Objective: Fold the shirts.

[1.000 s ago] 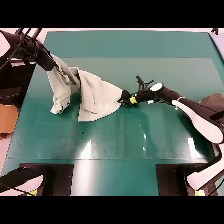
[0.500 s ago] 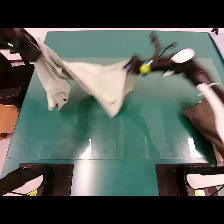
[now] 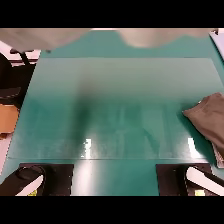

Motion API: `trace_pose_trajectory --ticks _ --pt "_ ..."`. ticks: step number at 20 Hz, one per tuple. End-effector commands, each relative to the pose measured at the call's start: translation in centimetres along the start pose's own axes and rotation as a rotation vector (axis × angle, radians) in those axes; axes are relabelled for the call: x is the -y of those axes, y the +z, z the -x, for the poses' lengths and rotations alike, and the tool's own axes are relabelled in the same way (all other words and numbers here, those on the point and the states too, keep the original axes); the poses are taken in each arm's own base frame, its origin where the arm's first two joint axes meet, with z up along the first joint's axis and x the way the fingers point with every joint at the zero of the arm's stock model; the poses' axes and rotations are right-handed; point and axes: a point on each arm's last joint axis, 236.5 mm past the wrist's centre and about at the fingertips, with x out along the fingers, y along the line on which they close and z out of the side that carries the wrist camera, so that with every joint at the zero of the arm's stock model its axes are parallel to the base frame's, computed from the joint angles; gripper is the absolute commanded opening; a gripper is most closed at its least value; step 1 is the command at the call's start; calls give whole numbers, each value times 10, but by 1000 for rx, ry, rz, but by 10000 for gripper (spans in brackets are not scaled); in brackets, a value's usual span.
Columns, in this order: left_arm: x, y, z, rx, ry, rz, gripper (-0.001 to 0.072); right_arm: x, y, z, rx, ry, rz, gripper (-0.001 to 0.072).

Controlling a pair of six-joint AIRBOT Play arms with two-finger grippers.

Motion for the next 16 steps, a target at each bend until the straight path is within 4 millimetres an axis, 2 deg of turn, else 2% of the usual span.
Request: trace_pose_trajectory --ticks 1,3,5,8,10,12,13,14,16 --pt "-24 10 37 66 58 15 22 -24 20 56 65 -68 75 11" --pt "-24 14 45 93 50 30 22 -43 26 66 97 -20 75 11" --pt "-16 18 45 107 16 45 22 -51 26 69 108 -12 82 11" --pt "2 23 45 128 -58 18 22 -63 17 62 75 33 82 12" --pt "17 25 46 137 -121 23 22 -60 6 50 17 64 63 12" --pt "48 15 29 90 -222 30 22 -32 -20 28 -107 19 47 12" --pt "71 2 14 41 -284 26 22 -13 -40 12 -196 -18 47 12" --pt "96 -14 -2 -9 -343 21 22 6 -63 -4 -288 -61 44 12" --pt "152 -60 -35 -144 -461 -2 22 50 -128 -35 -497 -150 16 12"
